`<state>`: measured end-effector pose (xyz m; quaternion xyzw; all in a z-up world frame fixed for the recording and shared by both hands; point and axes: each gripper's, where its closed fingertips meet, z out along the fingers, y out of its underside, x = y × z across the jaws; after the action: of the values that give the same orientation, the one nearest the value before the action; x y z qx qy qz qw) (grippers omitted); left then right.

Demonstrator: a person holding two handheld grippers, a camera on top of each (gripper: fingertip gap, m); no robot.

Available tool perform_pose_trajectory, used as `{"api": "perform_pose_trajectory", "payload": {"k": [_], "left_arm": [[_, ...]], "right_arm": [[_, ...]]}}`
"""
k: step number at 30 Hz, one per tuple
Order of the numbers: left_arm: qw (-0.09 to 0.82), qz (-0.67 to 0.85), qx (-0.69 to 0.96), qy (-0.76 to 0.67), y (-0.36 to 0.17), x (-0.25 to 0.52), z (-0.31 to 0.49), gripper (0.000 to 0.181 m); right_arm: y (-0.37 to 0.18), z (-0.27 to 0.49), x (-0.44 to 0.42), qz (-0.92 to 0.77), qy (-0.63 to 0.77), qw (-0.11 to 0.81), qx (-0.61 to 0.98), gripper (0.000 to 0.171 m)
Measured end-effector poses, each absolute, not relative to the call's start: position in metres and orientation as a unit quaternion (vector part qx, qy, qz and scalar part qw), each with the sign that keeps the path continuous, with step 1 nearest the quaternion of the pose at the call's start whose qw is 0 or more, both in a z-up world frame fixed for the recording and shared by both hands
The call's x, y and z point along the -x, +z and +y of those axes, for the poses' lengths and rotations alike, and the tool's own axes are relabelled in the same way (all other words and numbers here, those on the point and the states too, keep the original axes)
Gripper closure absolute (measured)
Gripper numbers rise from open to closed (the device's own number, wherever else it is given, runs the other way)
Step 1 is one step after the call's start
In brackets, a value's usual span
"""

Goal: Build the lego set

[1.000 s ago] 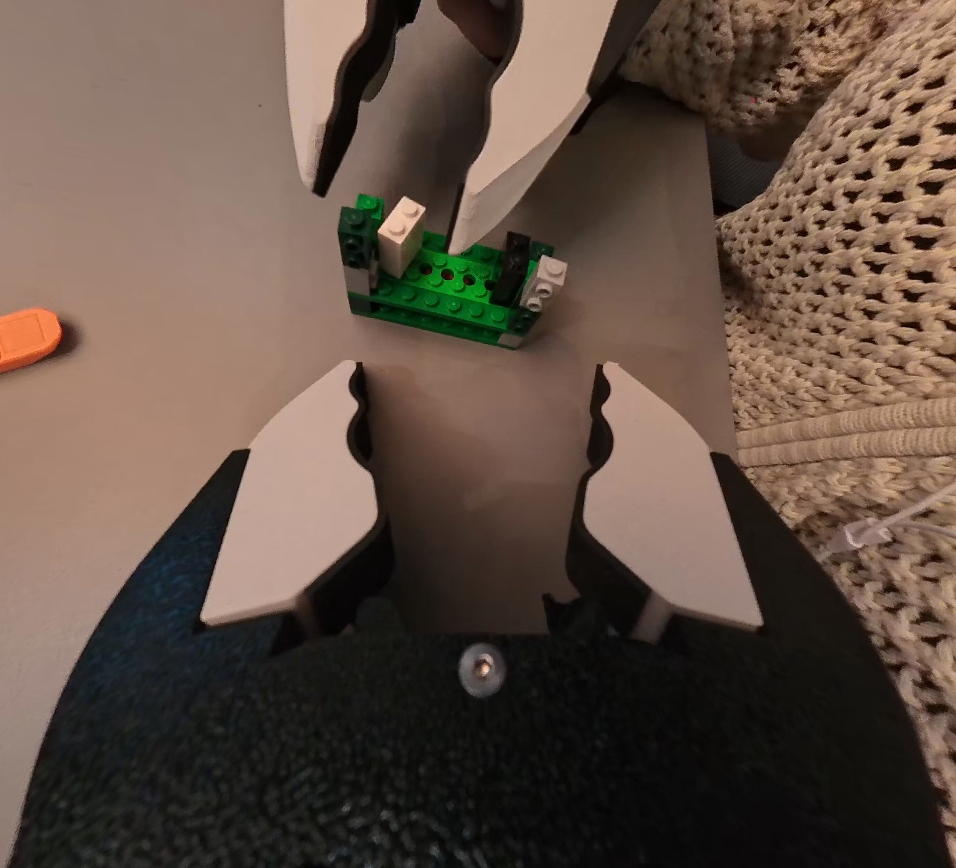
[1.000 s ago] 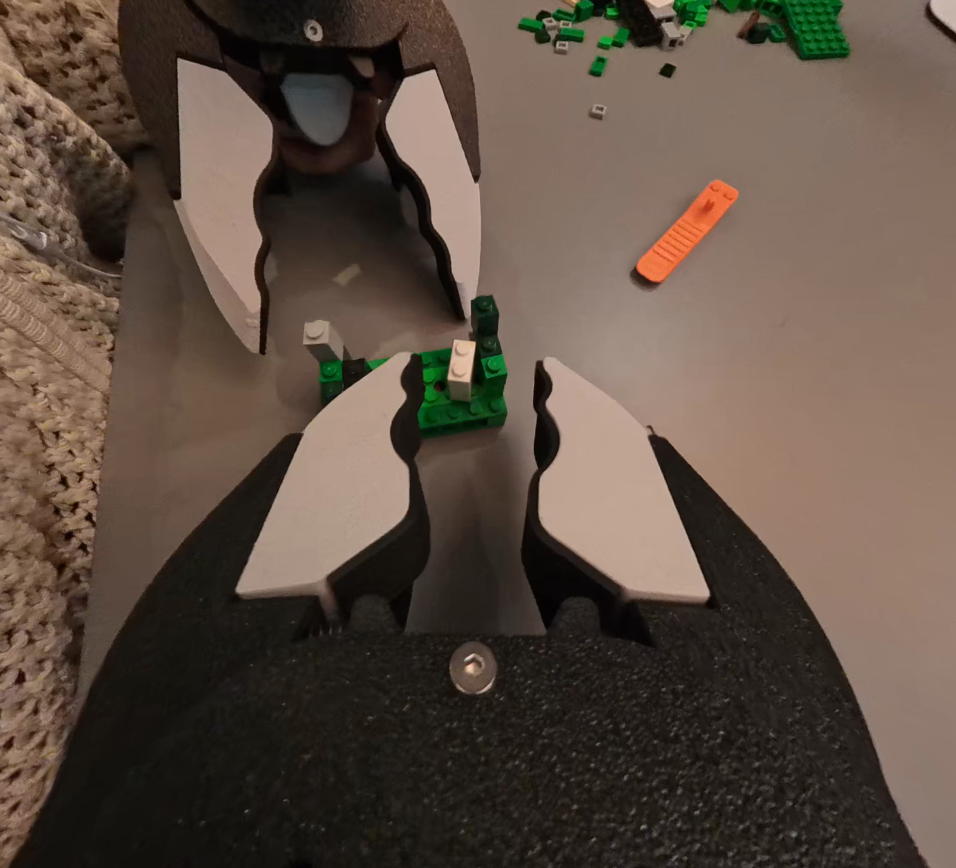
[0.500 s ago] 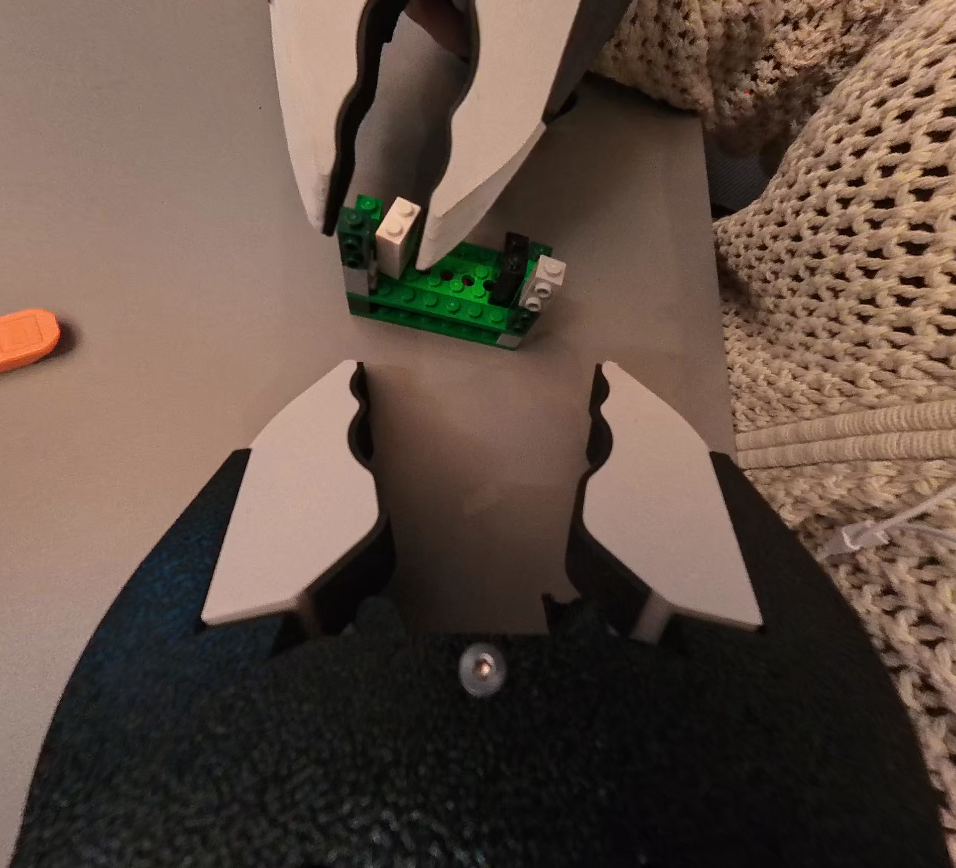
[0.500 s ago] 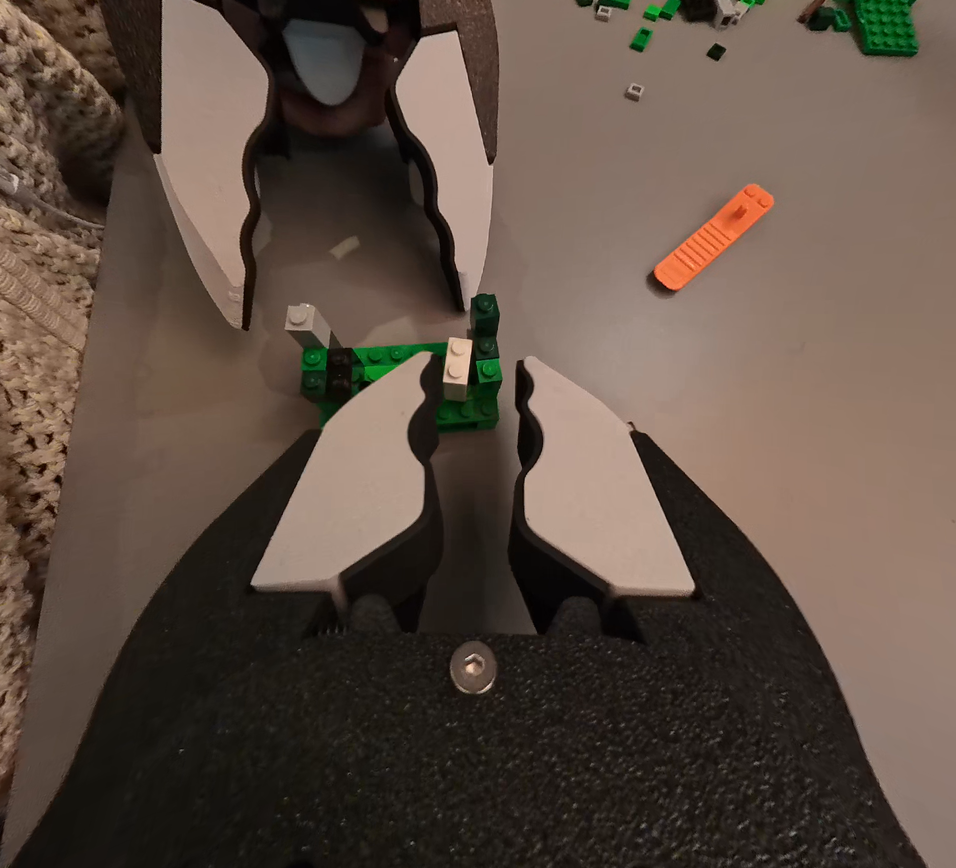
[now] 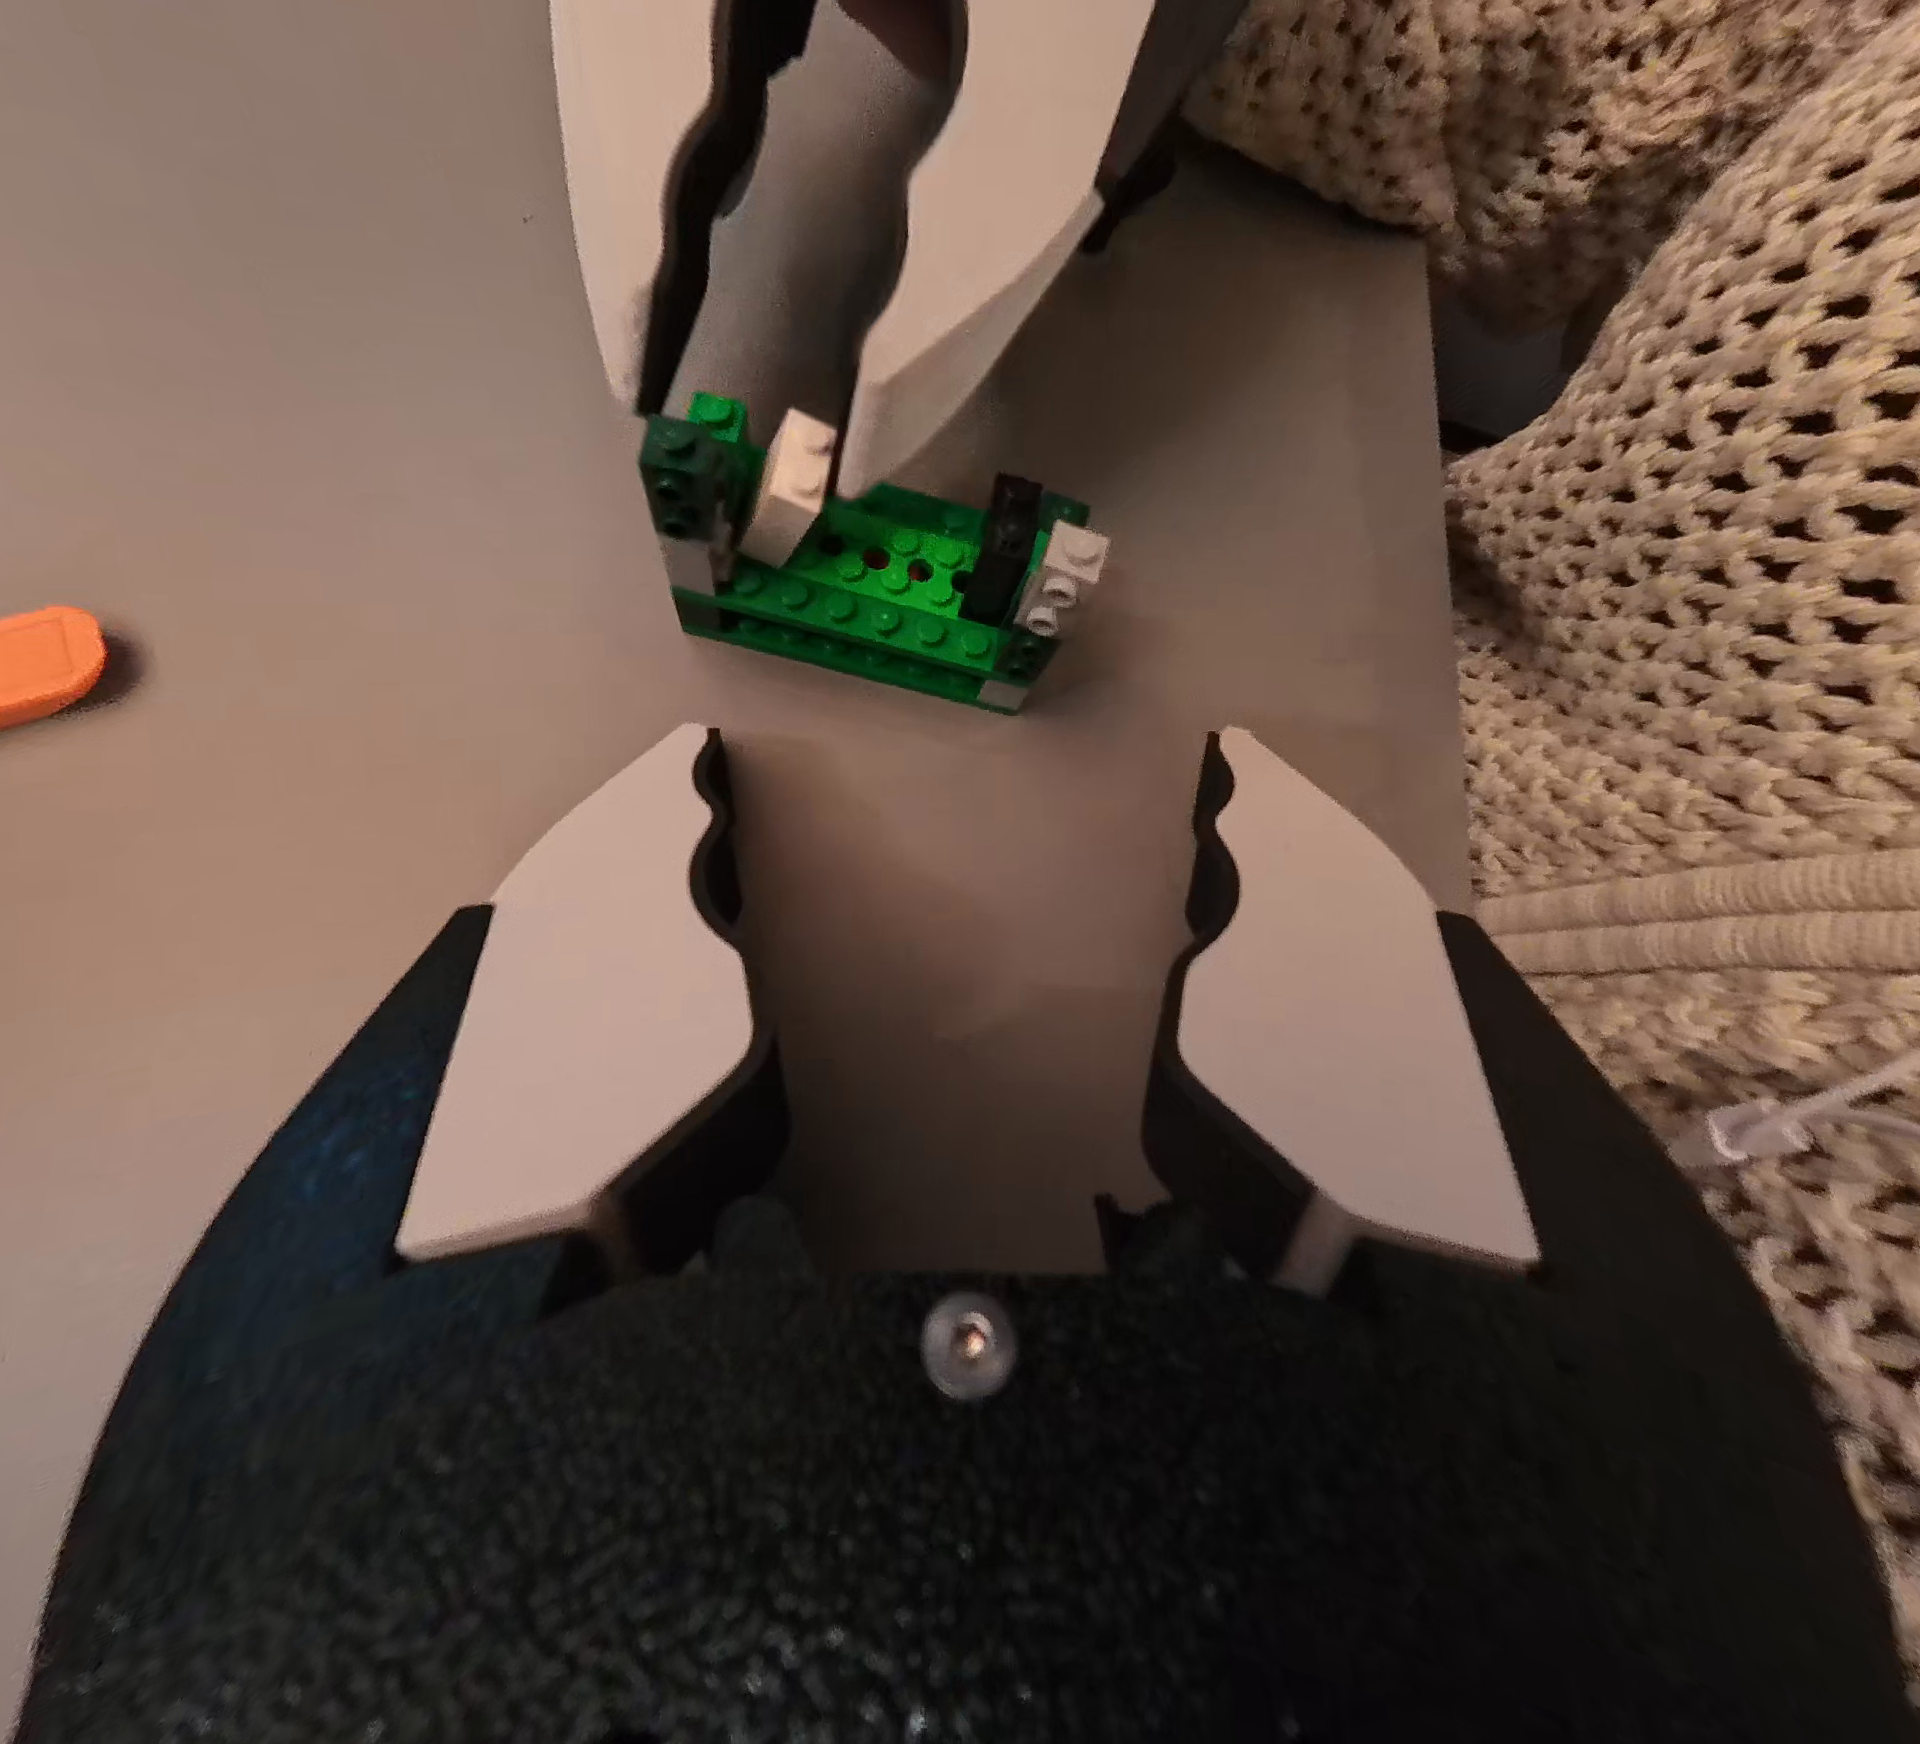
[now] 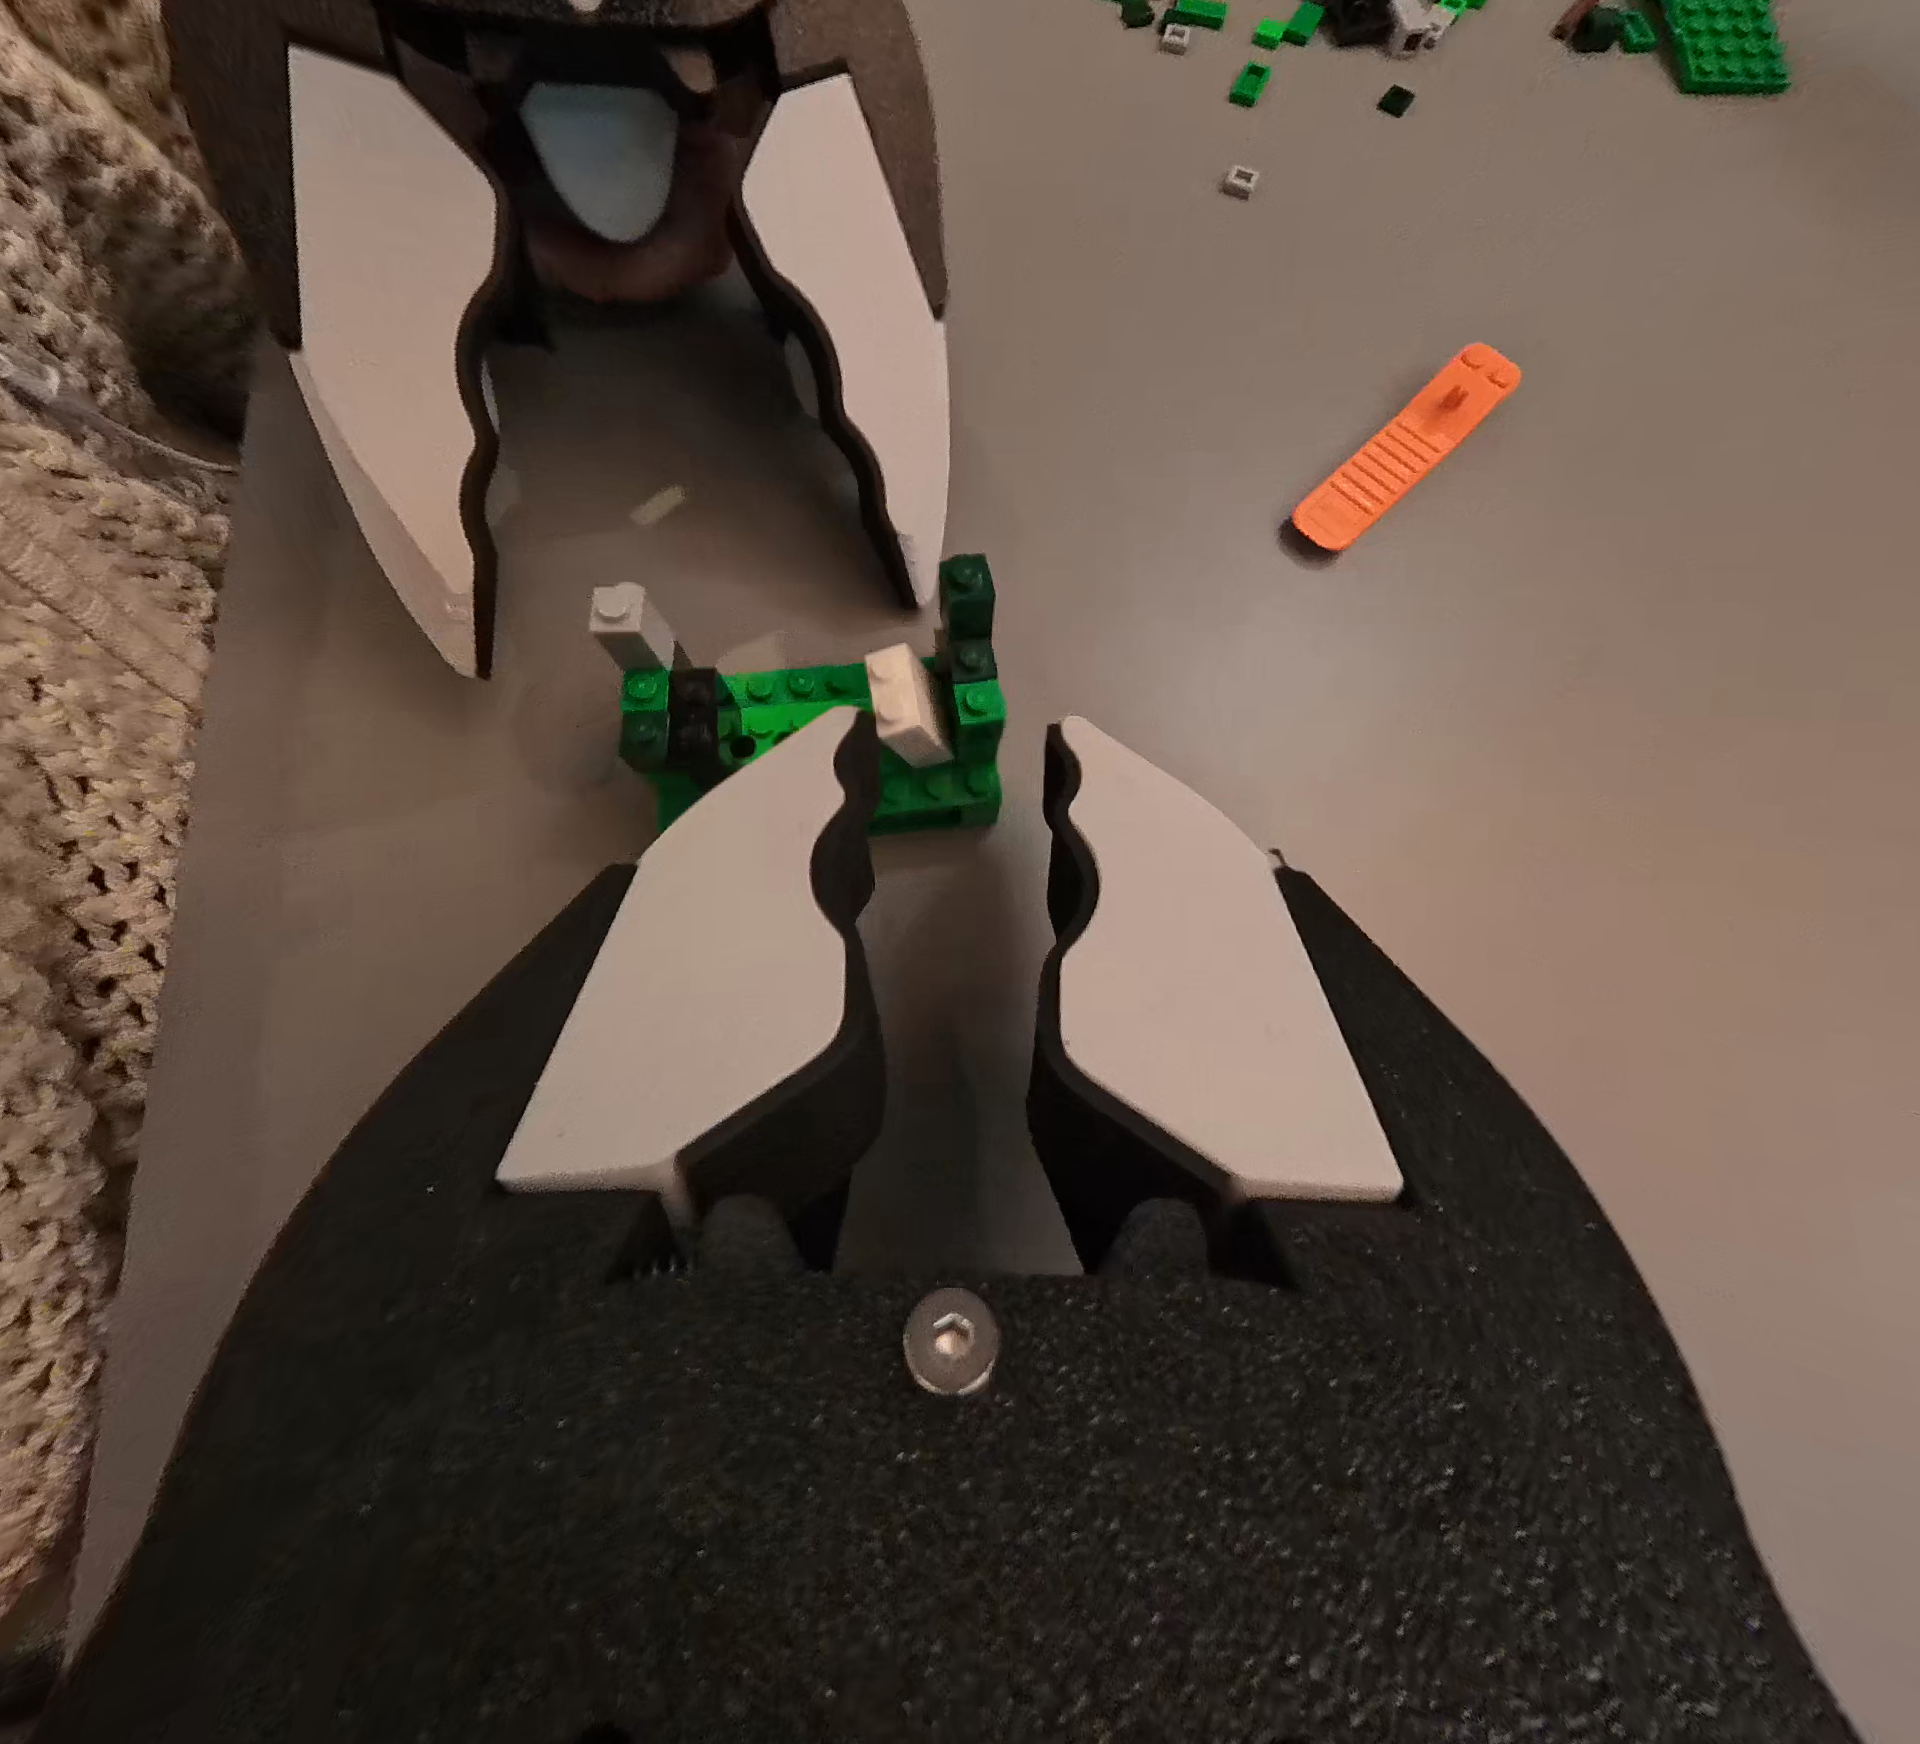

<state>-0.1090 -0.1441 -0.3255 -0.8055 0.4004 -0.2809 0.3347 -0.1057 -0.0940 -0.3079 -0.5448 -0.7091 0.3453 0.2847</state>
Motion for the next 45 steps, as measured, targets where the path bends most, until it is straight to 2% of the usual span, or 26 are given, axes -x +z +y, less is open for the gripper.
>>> {"api": "perform_pose_trajectory", "payload": {"k": [13, 24, 34, 38, 45], "left_arm": [[0.354, 0.379, 0.819, -0.247, -0.330, 0.107, -0.144, 0.097], [0.354, 0.380, 0.820, -0.241, -0.337, 0.109, -0.143, 0.098], [0.354, 0.381, 0.818, -0.245, -0.338, 0.110, -0.143, 0.100], [0.354, 0.381, 0.819, -0.243, -0.338, 0.110, -0.143, 0.101], [0.377, 0.359, 0.839, -0.160, -0.342, 0.121, -0.128, 0.103]], "right_arm": [[-0.317, -0.097, 0.110, -0.731, 0.357, 0.276, 0.512, 0.132], [-0.311, -0.091, 0.114, -0.717, 0.353, 0.301, 0.520, 0.142], [-0.314, -0.094, 0.123, -0.725, 0.357, 0.294, 0.510, 0.142], [-0.313, -0.095, 0.126, -0.724, 0.361, 0.295, 0.508, 0.153], [-0.309, -0.086, 0.132, -0.662, 0.360, 0.311, 0.579, 0.154]]}}
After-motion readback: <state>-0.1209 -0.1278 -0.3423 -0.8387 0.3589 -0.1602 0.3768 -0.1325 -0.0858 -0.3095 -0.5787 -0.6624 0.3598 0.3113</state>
